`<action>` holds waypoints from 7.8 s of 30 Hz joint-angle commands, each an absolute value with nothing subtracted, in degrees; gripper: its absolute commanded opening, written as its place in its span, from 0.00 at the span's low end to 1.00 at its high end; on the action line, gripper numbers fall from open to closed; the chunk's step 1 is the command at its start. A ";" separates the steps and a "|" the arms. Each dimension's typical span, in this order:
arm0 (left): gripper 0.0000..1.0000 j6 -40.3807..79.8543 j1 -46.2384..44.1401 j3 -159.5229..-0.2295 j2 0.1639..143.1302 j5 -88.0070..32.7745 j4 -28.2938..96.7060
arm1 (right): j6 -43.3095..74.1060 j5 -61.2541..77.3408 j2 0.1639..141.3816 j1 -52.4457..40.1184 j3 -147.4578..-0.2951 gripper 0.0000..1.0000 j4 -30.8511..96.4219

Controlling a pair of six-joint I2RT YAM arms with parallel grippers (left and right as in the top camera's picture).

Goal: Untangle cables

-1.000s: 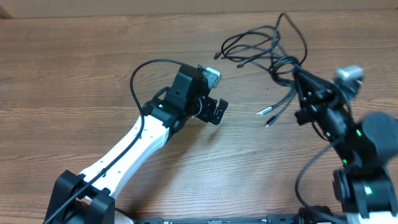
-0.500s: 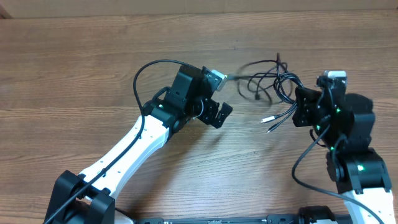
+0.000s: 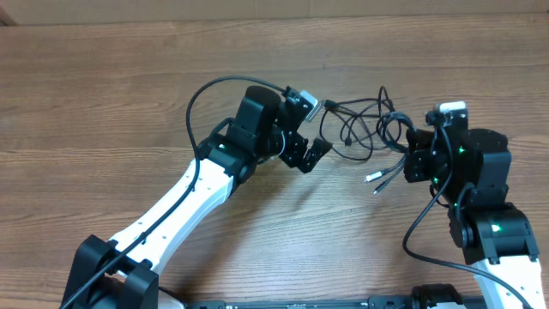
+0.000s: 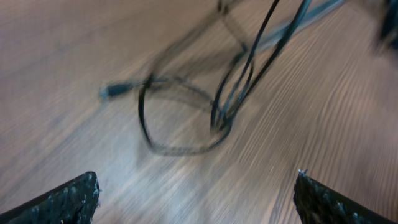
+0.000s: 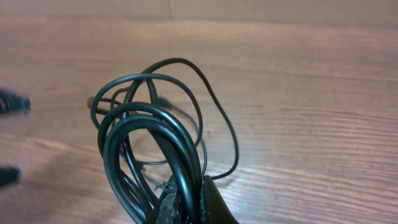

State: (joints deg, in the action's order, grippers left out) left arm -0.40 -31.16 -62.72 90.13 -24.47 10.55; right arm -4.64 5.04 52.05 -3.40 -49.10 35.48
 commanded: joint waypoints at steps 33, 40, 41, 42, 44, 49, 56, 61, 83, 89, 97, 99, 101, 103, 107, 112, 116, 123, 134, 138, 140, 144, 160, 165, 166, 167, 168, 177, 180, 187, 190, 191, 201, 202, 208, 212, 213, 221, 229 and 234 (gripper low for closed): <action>1.00 -4.29 -31.51 -62.72 90.65 -24.80 7.92 | -19.84 28.84 52.34 -3.25 -49.47 0.04 37.67; 1.00 -3.64 -31.35 -62.72 90.65 -9.85 9.41 | -21.17 31.42 50.63 -3.25 -49.47 0.04 37.71; 0.99 -3.64 -31.29 -62.74 90.65 -9.10 9.39 | -21.52 32.40 50.41 -3.25 -49.47 0.04 37.74; 1.00 -3.31 -31.22 -62.72 90.65 -8.40 9.39 | -21.52 33.04 50.24 -3.25 -49.47 0.04 37.69; 1.00 -2.46 -30.79 -62.72 90.65 -8.12 9.43 | -21.52 33.21 50.13 -3.25 -49.47 0.04 37.74; 1.00 -0.84 -29.39 -62.72 90.65 -7.22 10.41 | -21.52 33.21 50.13 -3.25 -49.47 0.04 37.82; 1.00 -0.82 -26.04 -62.72 90.65 -2.55 14.90 | -21.50 34.06 50.13 -3.25 -49.47 0.04 37.82; 1.00 -0.78 -22.44 -62.72 90.65 -2.57 17.69 | -21.50 34.04 50.13 -3.25 -49.47 0.04 37.78; 1.00 -12.67 -20.47 -62.96 90.63 -37.80 10.17 | -21.52 33.15 50.28 -3.25 -49.47 0.04 36.84; 1.00 -11.97 -20.49 -62.96 90.63 -41.82 8.84 | -21.52 33.87 50.26 -3.27 -49.47 0.04 37.26; 1.00 -9.15 -20.71 -62.96 90.65 -31.55 16.73 | -21.50 37.71 50.26 -3.84 -49.47 0.04 38.37; 1.00 -8.97 -20.80 -62.94 90.67 -31.16 18.50 | -21.50 39.97 50.26 -4.47 -49.47 0.04 37.63; 1.00 -8.99 -21.12 -62.94 90.67 -31.07 18.90 | -21.52 40.38 50.26 -5.41 -49.47 0.04 36.99; 0.99 -8.99 -21.39 -62.94 90.67 -31.09 18.55 | -21.50 40.42 50.26 -6.22 -49.47 0.04 36.75; 0.99 -8.75 -22.13 -62.94 90.67 -31.09 17.78 | -21.50 40.42 50.24 -7.90 -49.47 0.04 36.75; 0.99 -8.78 -22.94 -62.94 90.67 -29.28 19.14 | -21.45 40.40 50.24 -8.36 -49.47 0.04 36.29; 1.00 -8.82 -23.29 -62.43 90.76 -22.11 22.00 | -21.02 41.25 50.17 -8.36 -49.47 0.04 35.03; 1.00 -9.52 -23.22 -60.47 92.36 -12.82 25.54 | -20.58 45.12 49.04 -8.36 -49.50 0.04 30.17; 1.00 -8.54 -23.22 -60.47 101.58 -15.25 25.91 | -14.98 45.08 48.01 -8.36 -49.50 0.04 20.93; 1.00 -8.54 -23.22 -60.47 102.32 -16.56 25.36 | -14.98 45.04 48.01 -8.34 -49.50 0.04 20.16; 1.00 -8.54 -23.22 -60.49 102.26 -16.56 24.97 | -14.96 44.38 48.01 -8.34 -49.50 0.04 20.05; 1.00 -8.54 -23.20 -60.93 102.19 -16.56 24.86 | -14.76 42.89 48.01 -8.34 -49.50 0.04 20.08; 1.00 -8.51 -18.81 -65.71 87.88 -16.12 25.08 | -14.76 38.59 48.01 -8.29 -49.50 0.04 20.18; 0.99 -8.51 -16.88 -65.76 80.23 -16.43 24.95 | -14.74 38.63 48.01 -8.29 -49.50 0.04 20.18; 0.99 -8.51 -16.86 -65.76 79.07 -16.69 24.80 | -14.74 38.65 48.01 -8.29 -49.50 0.04 20.18; 1.00 -8.56 -16.88 -65.76 77.91 -17.67 24.69 | -14.74 38.65 48.01 -8.29 -49.50 0.04 20.16; 0.99 -8.56 -16.88 -65.76 77.10 -18.85 24.62 | -14.74 38.65 48.01 -8.29 -49.50 0.04 20.14; 1.00 -11.60 -16.91 -65.76 74.04 -42.74 20.69 | -14.76 39.90 48.01 -8.29 -49.50 0.04 19.97; 1.00 -16.05 -16.95 -65.76 74.04 -48.34 19.55 | -14.76 42.35 48.01 -8.29 -49.50 0.04 19.77; 0.99 -22.22 -16.95 -65.73 74.13 -54.65 19.46 | -14.79 46.85 48.01 -8.29 -49.50 0.04 19.64; 0.99 -23.42 -16.95 -65.73 74.13 -55.55 19.46 | -14.76 47.99 48.01 -8.29 -49.50 0.04 18.90; 0.99 -23.51 -16.95 -65.73 74.13 -55.55 19.46 | -14.76 48.49 48.01 -8.29 -49.50 0.04 18.41; 1.00 -29.50 -16.95 -65.73 74.13 -59.81 19.44 | -14.79 53.36 48.31 -8.29 -49.47 0.04 16.56; 1.00 -32.05 -16.95 -65.73 74.13 -61.63 19.46 | -14.81 54.06 48.51 -8.29 -49.50 0.04 16.56; 0.93 -36.23 -16.95 -65.73 74.13 -65.04 19.59 | -14.76 54.35 49.74 -8.29 -49.50 0.04 16.58; 0.62 -36.25 -16.95 -65.73 74.13 -65.01 21.74 | -14.79 55.68 50.28 -8.29 -49.47 0.04 16.25; 0.63 -36.25 -16.95 -65.73 74.15 -65.01 22.41 | -14.79 56.25 50.28 -8.29 -49.47 0.04 15.97; 0.75 -36.23 -16.97 -65.73 74.15 -65.73 24.29 | -14.79 58.92 50.28 -8.29 -49.47 0.04 14.98; 0.74 -36.23 -17.78 -65.73 74.24 -68.01 26.02 | -14.76 59.72 50.28 -8.29 -49.50 0.04 14.04; 0.58 -36.27 -18.74 -65.73 74.28 -67.96 27.03 | -14.76 60.34 50.28 -8.29 -49.47 0.04 13.56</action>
